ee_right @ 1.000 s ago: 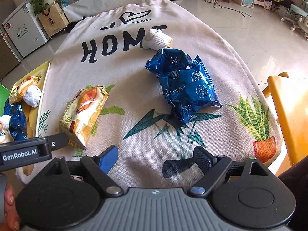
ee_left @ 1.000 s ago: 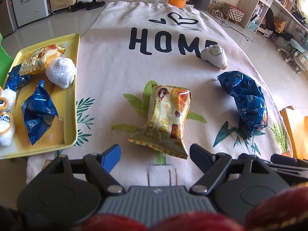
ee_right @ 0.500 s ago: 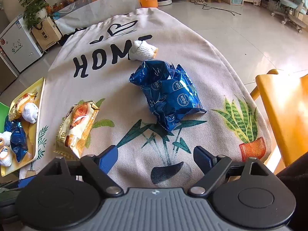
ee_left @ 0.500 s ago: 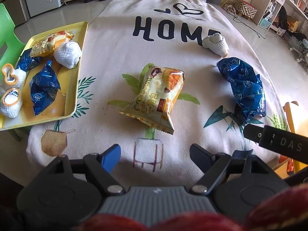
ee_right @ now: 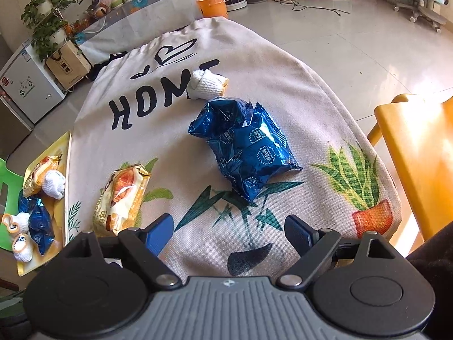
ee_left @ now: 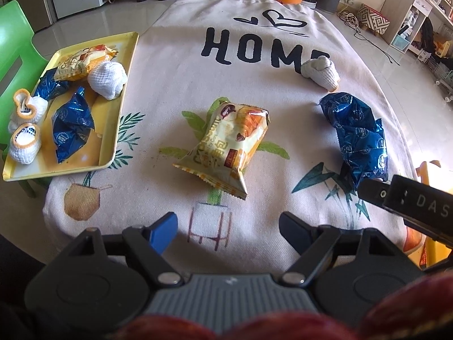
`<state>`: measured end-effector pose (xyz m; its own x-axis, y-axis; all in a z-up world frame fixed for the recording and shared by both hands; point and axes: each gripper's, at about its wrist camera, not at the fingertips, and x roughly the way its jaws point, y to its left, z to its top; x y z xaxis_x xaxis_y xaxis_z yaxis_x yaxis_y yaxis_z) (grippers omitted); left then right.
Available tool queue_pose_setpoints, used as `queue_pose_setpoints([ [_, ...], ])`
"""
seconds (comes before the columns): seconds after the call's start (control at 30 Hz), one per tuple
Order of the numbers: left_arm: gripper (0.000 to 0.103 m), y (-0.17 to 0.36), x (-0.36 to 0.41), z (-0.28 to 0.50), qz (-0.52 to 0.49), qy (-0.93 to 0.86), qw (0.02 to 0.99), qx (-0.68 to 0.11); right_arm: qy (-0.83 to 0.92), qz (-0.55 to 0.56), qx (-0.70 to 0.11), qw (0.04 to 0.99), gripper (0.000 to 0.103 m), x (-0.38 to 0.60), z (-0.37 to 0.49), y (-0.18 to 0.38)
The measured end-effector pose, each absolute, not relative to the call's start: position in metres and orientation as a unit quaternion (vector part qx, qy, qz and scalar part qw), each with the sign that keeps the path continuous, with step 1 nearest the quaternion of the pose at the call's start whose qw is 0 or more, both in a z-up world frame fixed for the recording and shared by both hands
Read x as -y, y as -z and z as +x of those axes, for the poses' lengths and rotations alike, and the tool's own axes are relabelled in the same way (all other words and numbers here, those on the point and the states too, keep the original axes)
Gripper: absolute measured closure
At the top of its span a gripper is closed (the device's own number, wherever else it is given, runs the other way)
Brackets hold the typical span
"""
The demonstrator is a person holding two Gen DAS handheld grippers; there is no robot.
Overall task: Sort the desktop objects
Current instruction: 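Move the left tool toward a croissant packet while the right approaches a blue foil packet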
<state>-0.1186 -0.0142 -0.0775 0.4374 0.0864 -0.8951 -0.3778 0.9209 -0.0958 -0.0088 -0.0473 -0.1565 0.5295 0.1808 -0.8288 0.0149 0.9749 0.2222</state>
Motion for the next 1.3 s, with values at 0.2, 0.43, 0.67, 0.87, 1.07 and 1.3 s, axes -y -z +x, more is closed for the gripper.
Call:
queue_pose_setpoints([
  [0.2,0.021,0.078,0.018,-0.109,-0.134,-0.147,0.833,-0.517,-0.039,0.117,-0.483,0.867,0.017,0.052,-0.006,0.157],
  [0.43,0.021,0.073,0.017,-0.088,-0.127,-0.145,0.835,-0.516,-0.033,0.133,-0.487,0.862,0.017,0.059,-0.001,0.161],
  [0.67,0.021,0.072,0.011,-0.073,-0.151,-0.144,0.837,-0.506,-0.016,0.169,-0.503,0.847,0.017,0.07,0.009,0.18],
  [0.87,0.021,0.084,0.003,-0.061,-0.164,-0.143,0.829,-0.516,0.009,0.194,-0.506,0.841,0.017,0.079,0.014,0.193],
  [1.07,0.021,0.096,-0.001,-0.052,-0.151,-0.144,0.827,-0.523,0.01,0.167,-0.498,0.851,0.017,0.073,0.019,0.196],
  [1.3,0.021,0.104,-0.007,-0.036,-0.139,-0.153,0.823,-0.529,0.008,0.13,-0.489,0.863,0.017,0.066,0.026,0.197],
])
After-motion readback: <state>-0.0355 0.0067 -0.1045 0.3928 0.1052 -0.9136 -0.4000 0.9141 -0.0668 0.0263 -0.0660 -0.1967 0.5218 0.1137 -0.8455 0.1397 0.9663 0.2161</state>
